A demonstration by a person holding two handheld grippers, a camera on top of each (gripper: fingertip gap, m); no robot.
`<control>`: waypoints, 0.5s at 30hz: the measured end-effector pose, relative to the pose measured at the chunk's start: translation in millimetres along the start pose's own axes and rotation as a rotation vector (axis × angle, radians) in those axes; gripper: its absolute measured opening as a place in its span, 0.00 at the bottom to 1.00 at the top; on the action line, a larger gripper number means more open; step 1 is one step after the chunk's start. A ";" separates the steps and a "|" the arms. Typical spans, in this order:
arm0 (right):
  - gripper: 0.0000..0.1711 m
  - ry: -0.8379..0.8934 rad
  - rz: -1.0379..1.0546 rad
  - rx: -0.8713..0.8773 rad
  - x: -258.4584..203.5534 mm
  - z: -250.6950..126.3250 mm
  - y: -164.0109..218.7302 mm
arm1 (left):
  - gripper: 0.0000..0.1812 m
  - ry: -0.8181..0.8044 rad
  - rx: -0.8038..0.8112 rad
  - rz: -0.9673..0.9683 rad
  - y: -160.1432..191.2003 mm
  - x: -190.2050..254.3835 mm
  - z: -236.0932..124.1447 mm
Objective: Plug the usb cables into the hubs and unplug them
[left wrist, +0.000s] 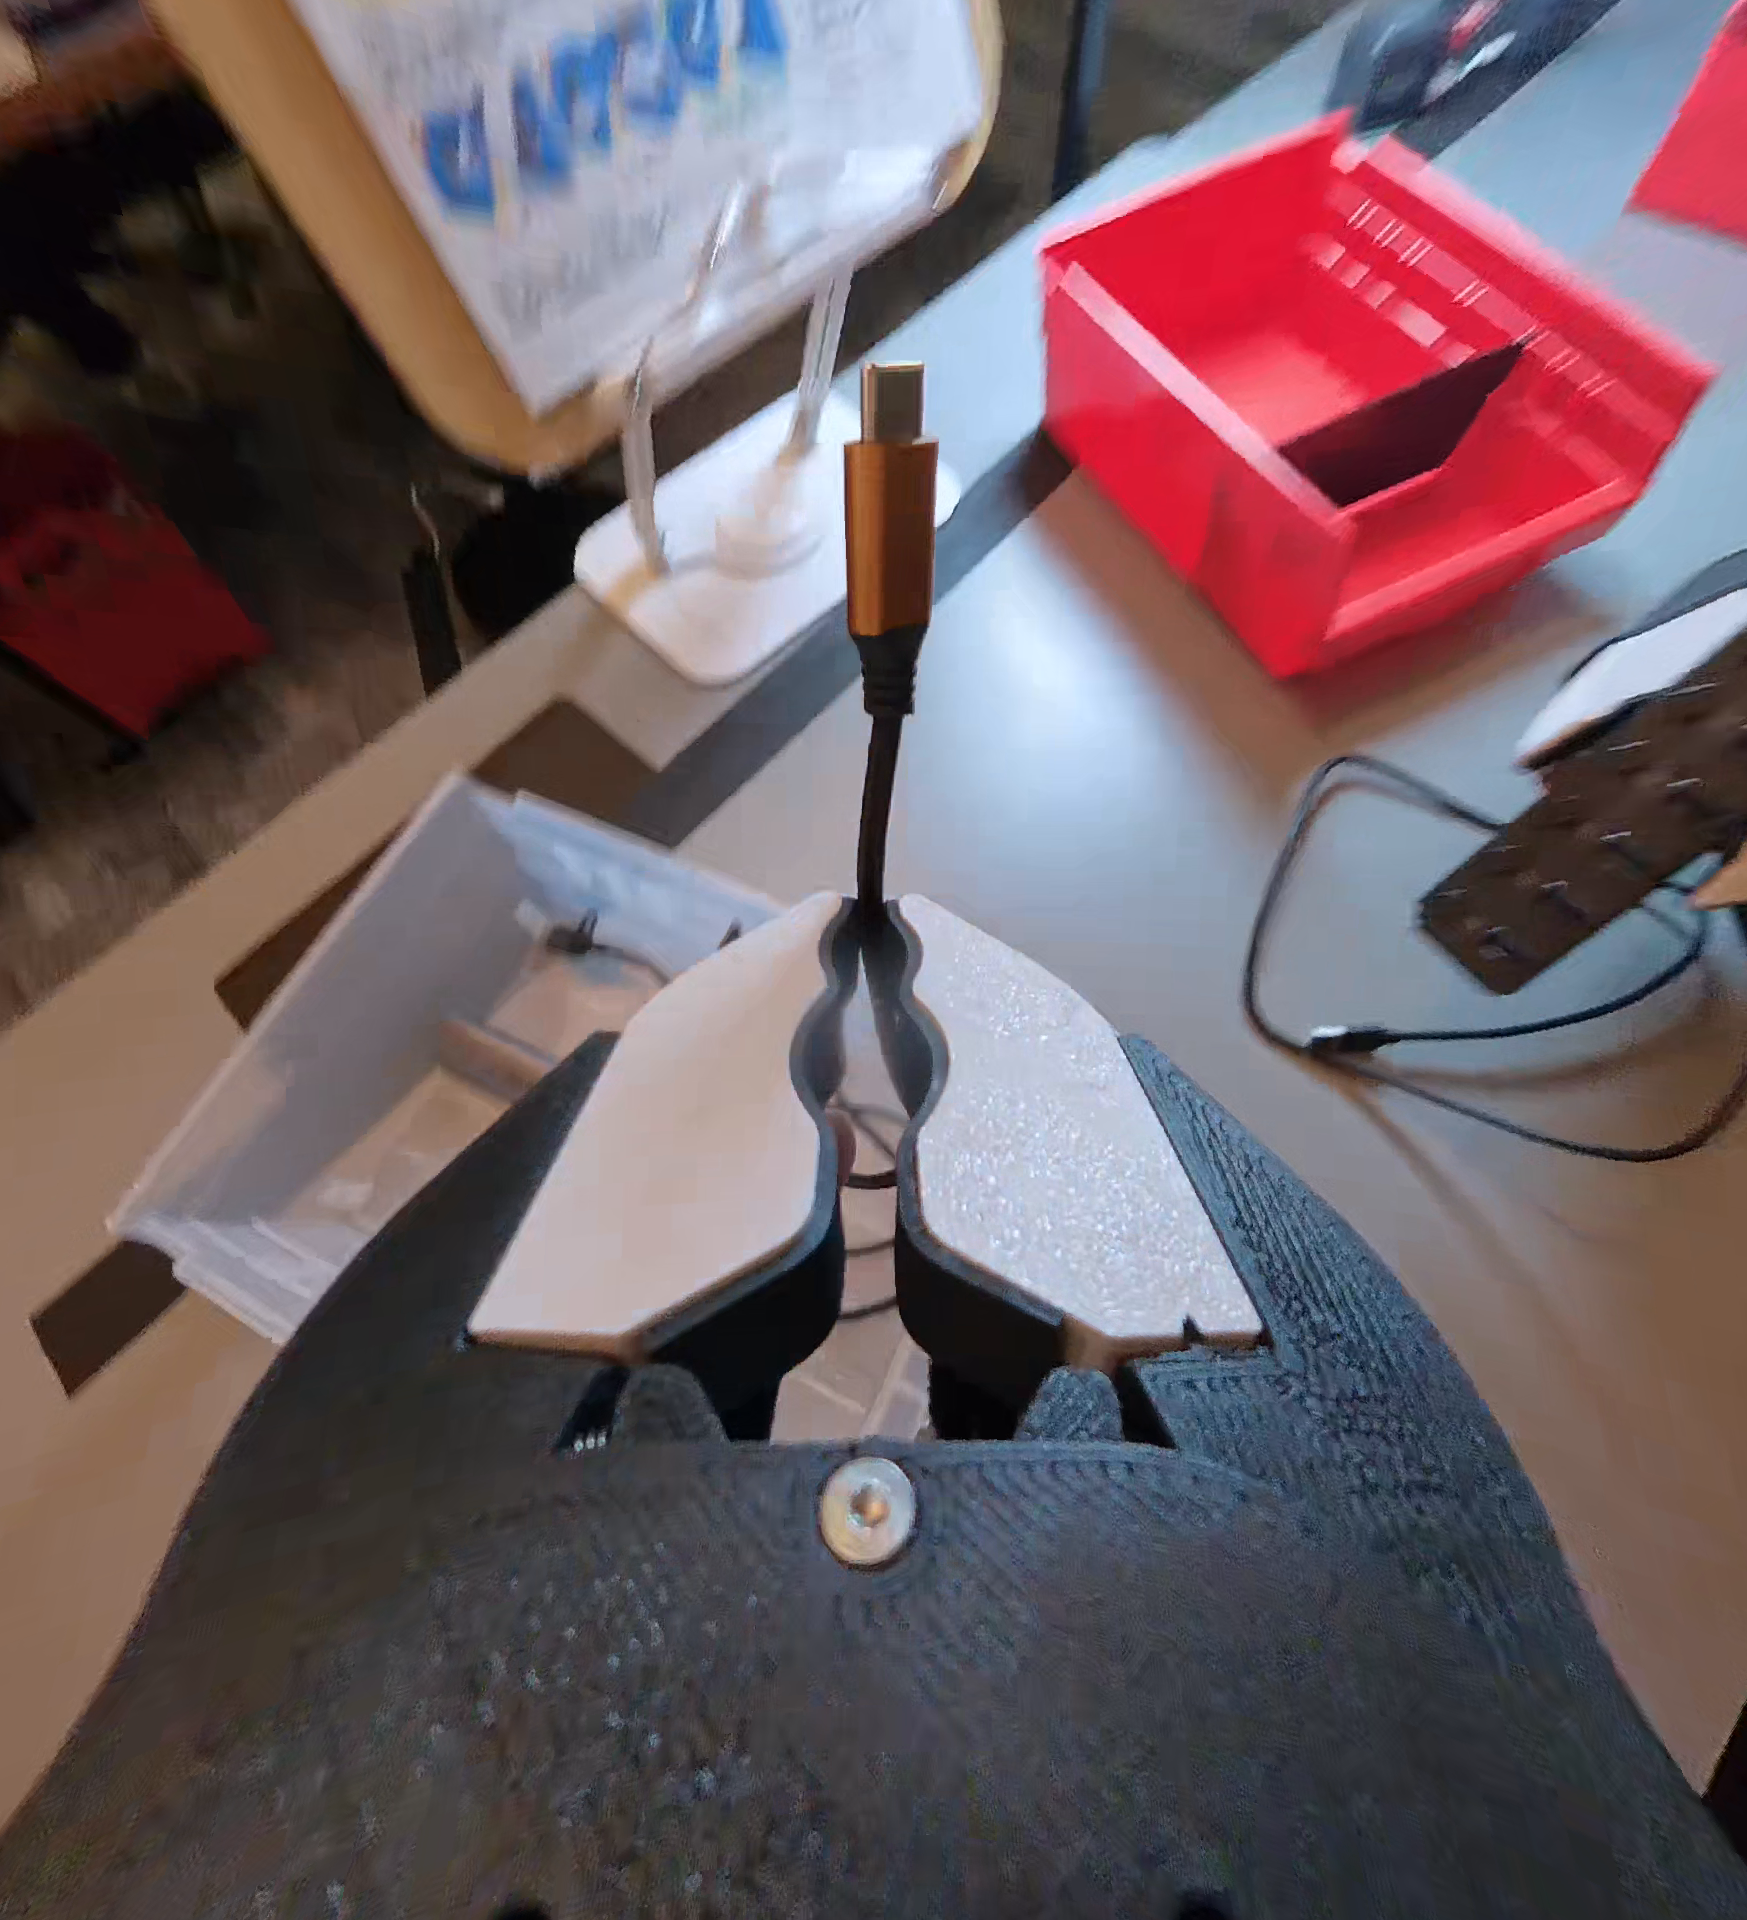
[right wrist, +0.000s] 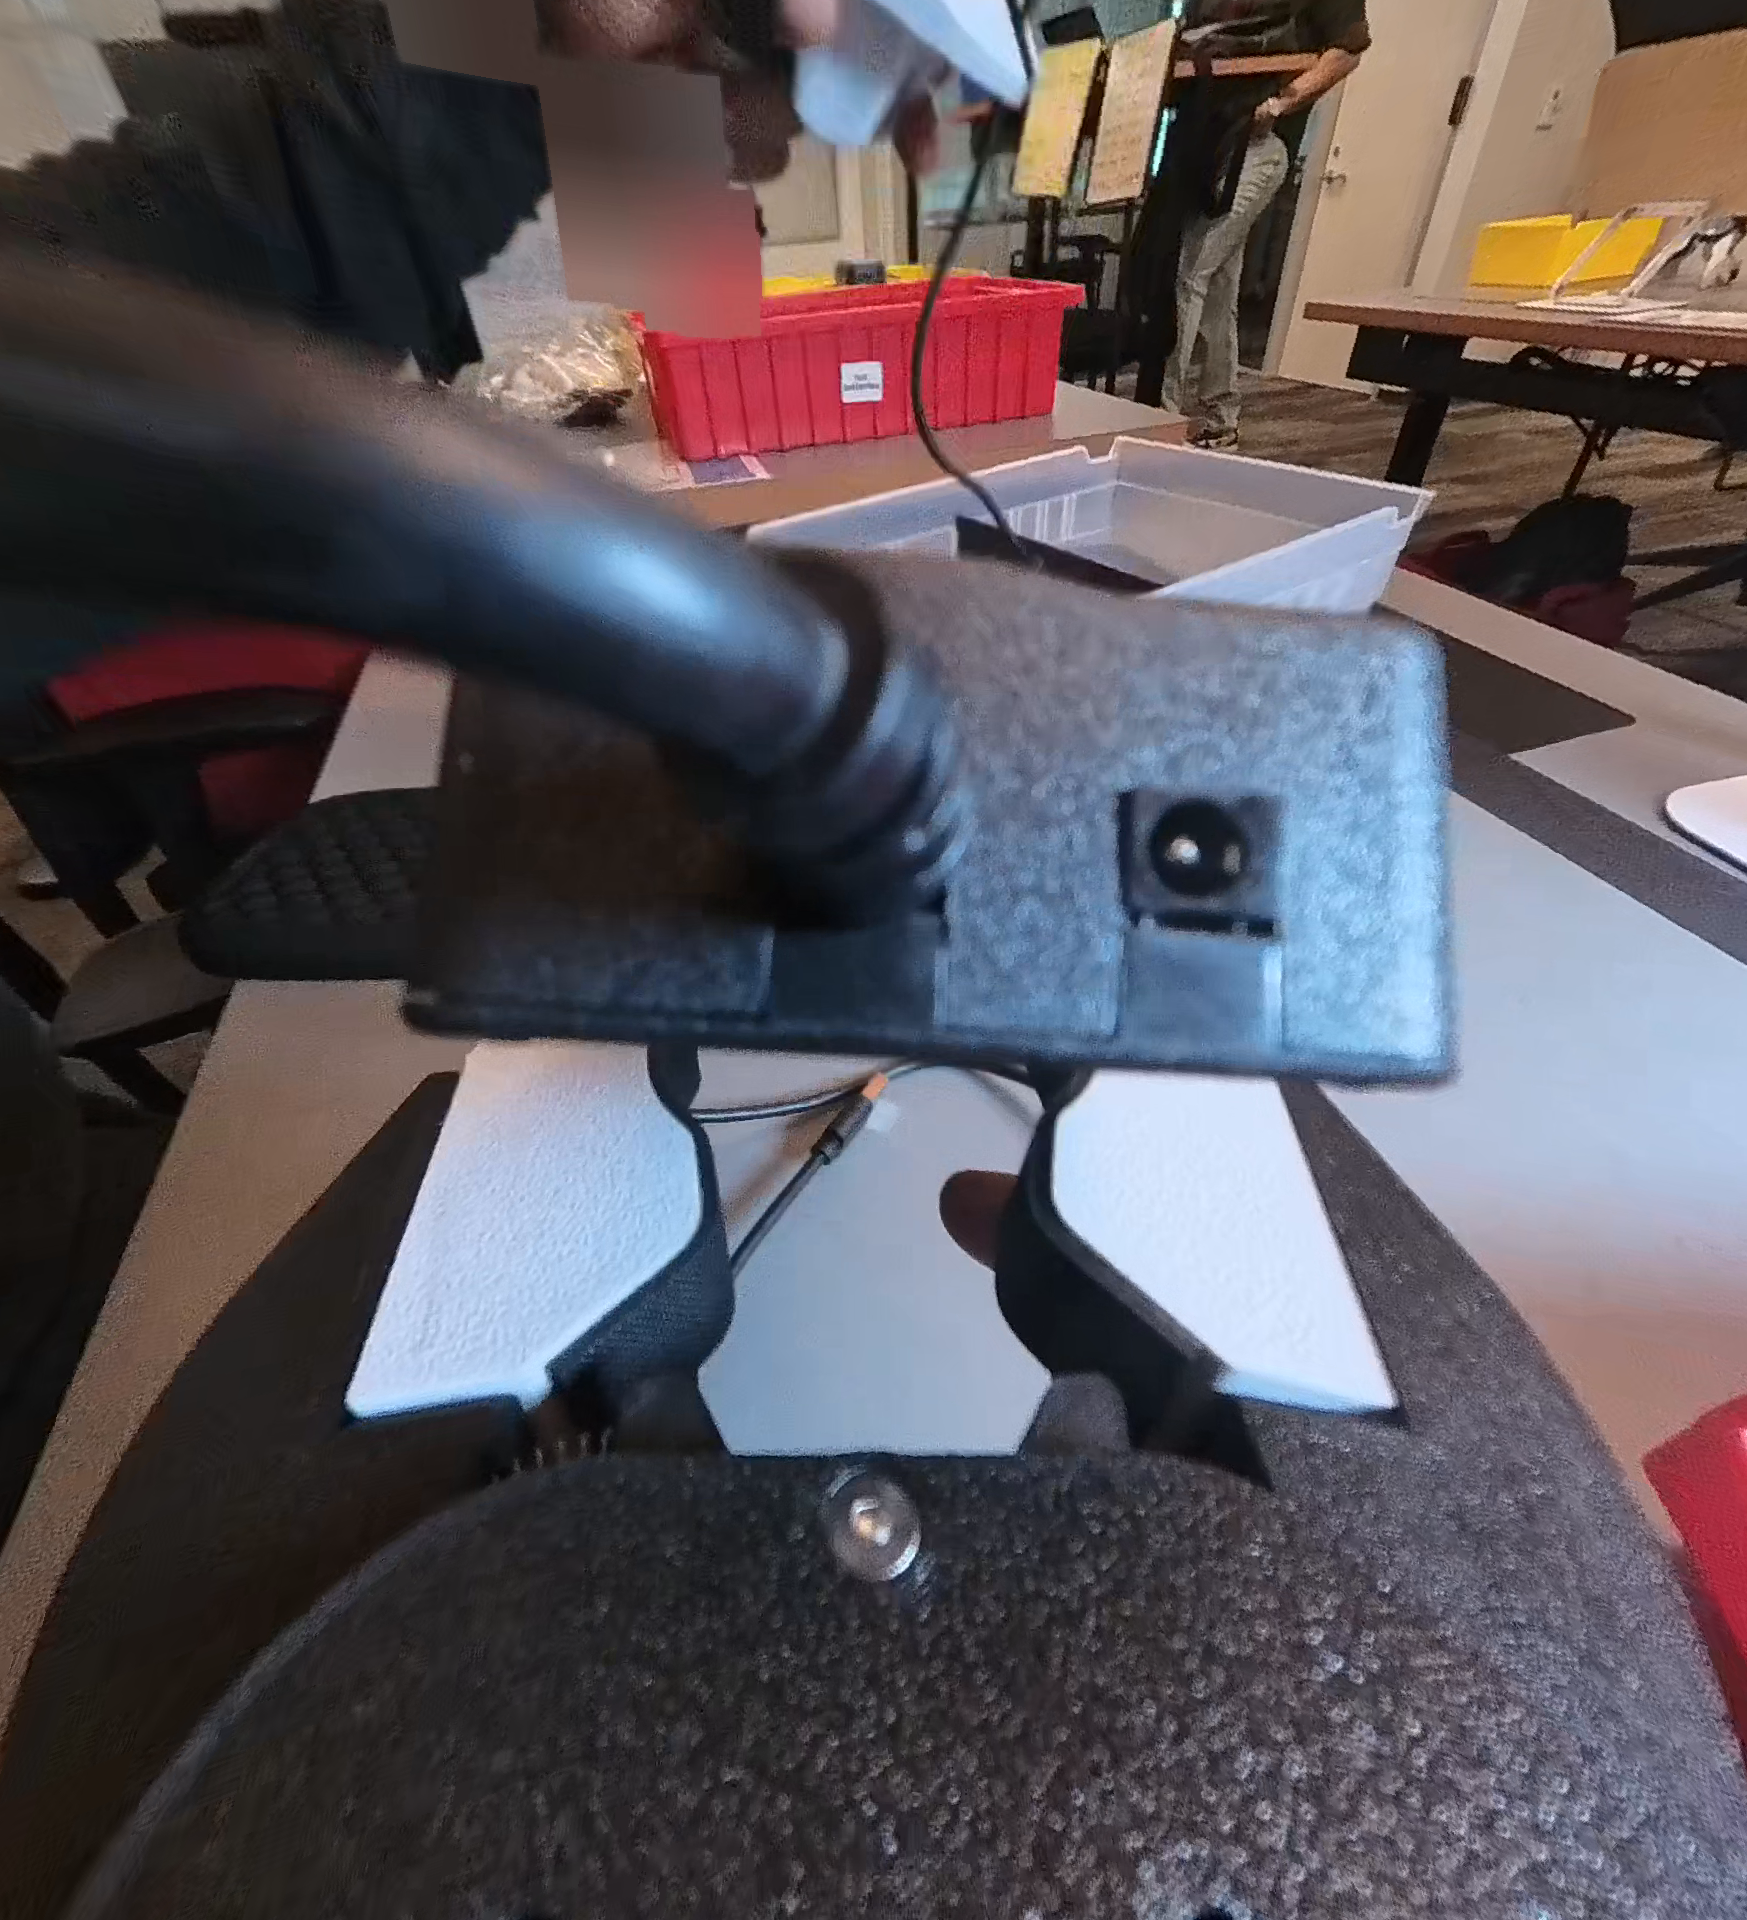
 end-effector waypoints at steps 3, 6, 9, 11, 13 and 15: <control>0.37 0.063 0.020 -0.020 8.7 -0.6 3.4 | 0.02 0.100 0.169 0.046 -38.6 47.4 -37.5; 0.37 0.114 0.026 -0.040 15.5 -2.6 5.7 | 0.02 0.283 0.306 0.030 -57.9 108.4 -67.6; 0.37 0.192 0.008 -0.073 23.8 -7.4 7.9 | 0.02 0.403 0.372 -0.032 -45.8 151.4 -68.1; 0.36 0.237 -0.015 -0.096 28.2 -11.1 8.4 | 0.02 0.470 0.356 -0.122 -21.1 169.6 -50.0; 0.36 0.261 -0.029 -0.105 30.4 -13.9 7.9 | 0.02 0.523 0.292 -0.224 14.7 182.7 -22.2; 0.37 0.280 -0.039 -0.112 32.4 -16.0 8.0 | 0.03 0.545 0.207 -0.313 55.3 190.1 7.1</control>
Point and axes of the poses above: each gripper's, where its closed fingertips meet, z out along the fingers, y out of its underside, x = y × z across the jaws, the point moved 1 cm from there along -z, back along the fingers, and after that the axes turned 13 degrees about -y, right-handed, at the moved point
